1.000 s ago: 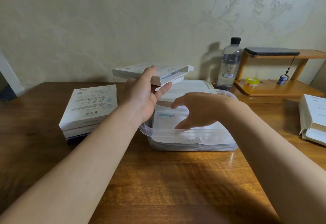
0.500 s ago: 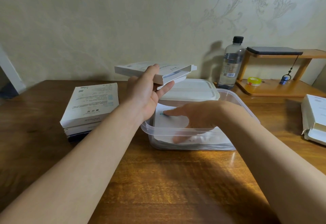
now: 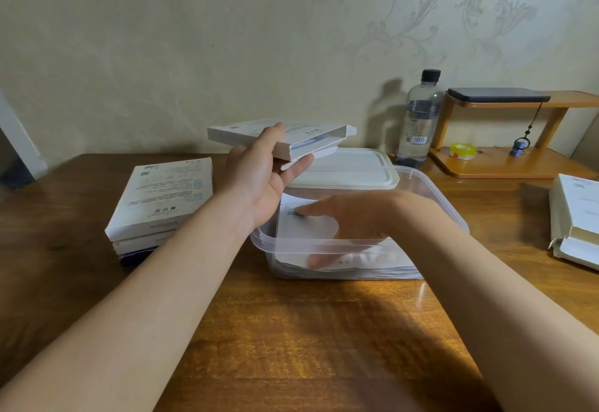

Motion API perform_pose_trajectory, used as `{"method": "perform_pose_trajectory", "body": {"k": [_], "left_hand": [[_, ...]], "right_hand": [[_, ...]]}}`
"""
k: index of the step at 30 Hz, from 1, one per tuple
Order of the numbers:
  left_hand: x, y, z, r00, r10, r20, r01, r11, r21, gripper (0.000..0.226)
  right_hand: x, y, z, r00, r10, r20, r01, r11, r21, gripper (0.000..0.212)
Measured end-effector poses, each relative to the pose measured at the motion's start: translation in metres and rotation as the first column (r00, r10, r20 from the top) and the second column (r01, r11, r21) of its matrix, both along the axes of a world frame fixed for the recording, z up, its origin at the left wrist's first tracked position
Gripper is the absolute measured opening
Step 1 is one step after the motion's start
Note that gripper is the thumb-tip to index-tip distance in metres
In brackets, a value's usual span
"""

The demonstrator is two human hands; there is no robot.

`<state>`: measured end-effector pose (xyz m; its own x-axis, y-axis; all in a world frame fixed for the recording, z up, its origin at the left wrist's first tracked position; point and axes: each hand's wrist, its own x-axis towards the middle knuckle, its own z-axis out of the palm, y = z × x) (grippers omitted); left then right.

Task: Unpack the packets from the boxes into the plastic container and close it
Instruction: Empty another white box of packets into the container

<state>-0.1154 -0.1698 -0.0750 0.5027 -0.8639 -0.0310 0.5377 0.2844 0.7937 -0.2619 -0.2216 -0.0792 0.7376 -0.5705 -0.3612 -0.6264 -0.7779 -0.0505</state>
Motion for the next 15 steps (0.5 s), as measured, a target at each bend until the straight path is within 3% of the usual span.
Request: {"method": "perform_pose_trajectory", "body": {"k": [2,4,8,10,15], "left_hand": [[0.0,0.001,0.001,1.0,-0.008,-0.008,0.008,1.0,-0.007,0.023],[-0.001,0.003,0.003,1.0,-0.017,-0.017,0.017,1.0,-0.008,0.021],[0.0,0.005,0.005,0.998,-0.051,-0.047,0.05,0.999,-0.016,0.024],[0.001,0.005,0.006,0.996,-0.065,-0.066,0.064,0.998,-0.019,0.031],[0.0,0.007,0.008,0.994,-0.096,-0.06,0.095,0.995,-0.008,0.033]], "right_hand": [[-0.004,0.004,0.009,0.996,-0.027,0.088,0.029,0.999,-0.03,0.087],[-0.012,0.003,0.025,0.95,-0.116,0.289,0.14,0.988,-0.061,0.072],[-0.026,-0.003,0.049,0.715,-0.156,0.681,0.338,0.93,-0.142,0.041],[-0.027,0.0,0.051,0.675,-0.137,0.725,0.351,0.924,-0.151,0.039],[-0.021,0.0,0.043,0.676,-0.141,0.723,0.346,0.927,-0.143,0.038]]}}
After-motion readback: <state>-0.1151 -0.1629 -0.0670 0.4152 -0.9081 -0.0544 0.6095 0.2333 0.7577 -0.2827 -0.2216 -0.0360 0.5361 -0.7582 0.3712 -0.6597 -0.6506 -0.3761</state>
